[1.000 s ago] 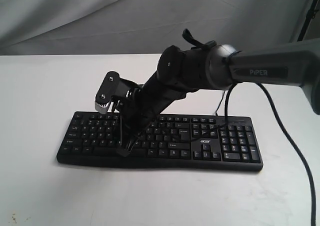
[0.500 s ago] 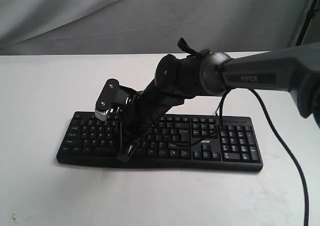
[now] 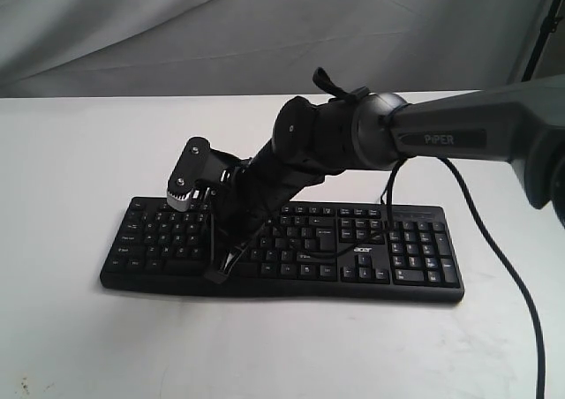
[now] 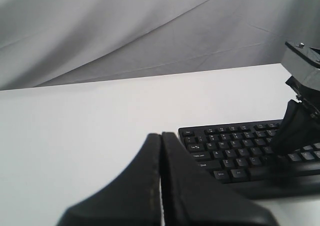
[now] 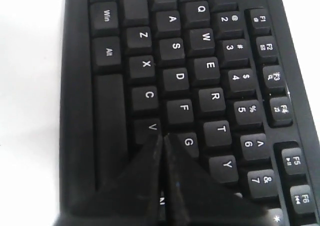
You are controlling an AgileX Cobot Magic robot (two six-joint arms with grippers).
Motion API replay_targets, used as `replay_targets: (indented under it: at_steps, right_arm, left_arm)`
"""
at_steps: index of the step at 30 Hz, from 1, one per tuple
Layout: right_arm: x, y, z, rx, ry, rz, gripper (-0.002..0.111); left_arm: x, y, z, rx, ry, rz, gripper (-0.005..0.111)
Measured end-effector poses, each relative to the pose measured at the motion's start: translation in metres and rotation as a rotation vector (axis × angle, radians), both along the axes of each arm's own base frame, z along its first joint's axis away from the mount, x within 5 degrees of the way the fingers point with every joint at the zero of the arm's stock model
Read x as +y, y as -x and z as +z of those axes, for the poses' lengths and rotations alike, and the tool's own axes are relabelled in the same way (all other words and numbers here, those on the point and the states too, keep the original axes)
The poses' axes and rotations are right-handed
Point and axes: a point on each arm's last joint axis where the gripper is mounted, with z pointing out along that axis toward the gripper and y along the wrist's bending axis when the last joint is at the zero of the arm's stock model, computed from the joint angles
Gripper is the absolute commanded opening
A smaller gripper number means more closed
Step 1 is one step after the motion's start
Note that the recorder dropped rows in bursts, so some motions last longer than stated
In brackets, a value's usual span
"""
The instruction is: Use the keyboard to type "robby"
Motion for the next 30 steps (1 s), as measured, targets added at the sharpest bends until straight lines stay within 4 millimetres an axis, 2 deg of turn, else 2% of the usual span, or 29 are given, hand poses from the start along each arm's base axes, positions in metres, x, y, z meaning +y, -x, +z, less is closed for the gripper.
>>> replay_targets:
  at_steps: [30]
  right_arm:
    - [0.0009, -0.0015, -0.0040, -0.011, -0.005, -0.001, 0.000]
  left_arm:
    - [0.0000, 0.0000, 0.0000, 0.000, 0.000, 0.000, 0.000]
